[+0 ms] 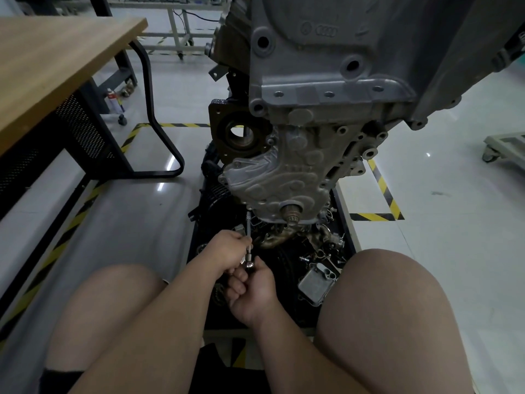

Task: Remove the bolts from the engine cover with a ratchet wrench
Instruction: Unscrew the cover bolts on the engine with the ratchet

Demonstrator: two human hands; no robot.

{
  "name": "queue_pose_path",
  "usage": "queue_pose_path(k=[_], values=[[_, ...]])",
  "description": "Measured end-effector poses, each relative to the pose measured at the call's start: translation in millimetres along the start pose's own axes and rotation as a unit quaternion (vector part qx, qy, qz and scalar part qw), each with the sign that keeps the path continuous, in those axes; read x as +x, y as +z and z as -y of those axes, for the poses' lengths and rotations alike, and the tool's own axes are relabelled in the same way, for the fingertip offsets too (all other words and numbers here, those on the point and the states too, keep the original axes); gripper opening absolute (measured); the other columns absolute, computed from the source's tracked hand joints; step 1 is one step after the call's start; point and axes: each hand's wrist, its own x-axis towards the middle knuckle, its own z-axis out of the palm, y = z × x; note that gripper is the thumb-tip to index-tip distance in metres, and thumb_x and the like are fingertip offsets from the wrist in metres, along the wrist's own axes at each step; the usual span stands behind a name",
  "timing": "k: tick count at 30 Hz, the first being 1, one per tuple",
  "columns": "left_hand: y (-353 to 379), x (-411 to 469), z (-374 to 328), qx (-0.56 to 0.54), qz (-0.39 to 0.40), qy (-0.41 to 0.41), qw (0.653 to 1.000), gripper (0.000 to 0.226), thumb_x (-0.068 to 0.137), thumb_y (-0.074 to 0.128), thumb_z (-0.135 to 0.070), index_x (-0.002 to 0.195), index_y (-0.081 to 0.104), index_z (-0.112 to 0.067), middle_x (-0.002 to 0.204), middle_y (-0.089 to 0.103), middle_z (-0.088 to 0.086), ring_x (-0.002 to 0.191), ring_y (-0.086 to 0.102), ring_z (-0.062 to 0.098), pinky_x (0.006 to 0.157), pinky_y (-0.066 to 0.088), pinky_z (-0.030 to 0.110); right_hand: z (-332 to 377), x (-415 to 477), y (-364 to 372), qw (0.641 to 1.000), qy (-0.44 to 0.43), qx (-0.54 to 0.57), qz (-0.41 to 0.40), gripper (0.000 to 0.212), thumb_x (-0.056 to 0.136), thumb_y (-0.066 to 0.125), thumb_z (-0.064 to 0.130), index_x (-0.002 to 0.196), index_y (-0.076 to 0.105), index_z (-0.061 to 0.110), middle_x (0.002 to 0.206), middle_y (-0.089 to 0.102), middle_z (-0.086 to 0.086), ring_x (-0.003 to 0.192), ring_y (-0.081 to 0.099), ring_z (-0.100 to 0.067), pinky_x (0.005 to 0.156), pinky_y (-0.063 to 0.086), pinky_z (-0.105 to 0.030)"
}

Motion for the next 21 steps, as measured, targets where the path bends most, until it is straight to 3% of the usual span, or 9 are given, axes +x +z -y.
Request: queue_pose_path(k=[5,11,14,16,18,20,21], values=[[2.4,-0.6,-0.2,-0.005,-0.011,-0.011,1.0,0.028,0.094,0.055,-0.028,0.074,0.07,-0.016,0.058,0.06,0.0,0.038,0.049,0.007,0.035,0.03,0.013,-0.9,0.4,-0.8,0.999,-0.012,-0.046,-0.008,0.046,0.102,0.035,0.044,0.068,0.052,0.019,0.049,0.036,0.005,0.035,0.023,-0.007,0.036,0.018,-0.02],[3.5,0.2,2.4,0.062,-0.045,0.025,0.997,0.035,0.092,0.058,-0.029,0.058,0.066,-0.024,0.042,0.057,-0.009,0.036,0.05,0.0,0.046,0.034,0.02,-4.3,0.7,-5.9,0.987,-0.065,-0.14,-0.051,0.041,0.103,0.039,0.042,0.074,0.052,0.017,0.053,0.043,0.005,0.04,0.03,-0.007,0.042,0.023,-0.021],[5.0,1.0,3.0,0.068,-0.046,0.034,0.996,0.036,0.092,0.058,-0.028,0.057,0.065,-0.023,0.039,0.056,-0.011,0.034,0.05,-0.001,0.044,0.034,0.018,-4.9,-0.4,-8.2,0.971,-0.128,-0.189,-0.069,0.029,0.103,0.043,0.033,0.093,0.062,0.013,0.059,0.051,0.0,0.041,0.037,-0.009,0.042,0.028,-0.02],[5.6,1.0,2.7,0.068,-0.047,0.04,0.996,0.036,0.093,0.058,-0.027,0.058,0.065,-0.023,0.039,0.056,-0.012,0.035,0.05,-0.002,0.041,0.035,0.016,-7.4,-0.3,-9.0,0.95,-0.19,-0.237,-0.077,0.022,0.103,0.045,0.026,0.114,0.064,0.024,0.069,0.058,-0.004,0.048,0.046,-0.009,0.044,0.035,-0.021],[6.4,1.4,3.3,0.067,-0.045,0.042,0.996,0.038,0.093,0.059,-0.027,0.056,0.065,-0.022,0.039,0.056,-0.011,0.035,0.05,-0.002,0.044,0.036,0.018,-9.9,0.0,-11.7,0.913,-0.254,-0.308,-0.09,0.029,0.102,0.047,0.022,0.129,0.058,0.023,0.095,0.067,-0.01,0.075,0.057,-0.013,0.065,0.047,-0.025],[6.2,1.4,4.0,0.062,-0.04,0.044,0.996,0.042,0.093,0.058,-0.028,0.053,0.067,-0.019,0.041,0.058,-0.006,0.036,0.05,-0.001,0.046,0.037,0.02,-10.6,2.0,-16.8,0.841,-0.3,-0.434,-0.118,0.033,0.101,0.048,0.025,0.133,0.054,0.017,0.113,0.068,-0.011,0.093,0.061,-0.019,0.084,0.05,-0.036],[6.1,1.4,4.0,0.059,-0.036,0.044,0.997,0.042,0.093,0.058,-0.029,0.054,0.069,-0.02,0.044,0.06,-0.003,0.04,0.054,0.001,0.047,0.039,0.021,-10.1,1.2,-17.7,0.8,-0.306,-0.499,-0.135,0.033,0.101,0.047,0.029,0.13,0.053,0.016,0.11,0.069,-0.008,0.095,0.064,-0.021,0.084,0.051,-0.037]])
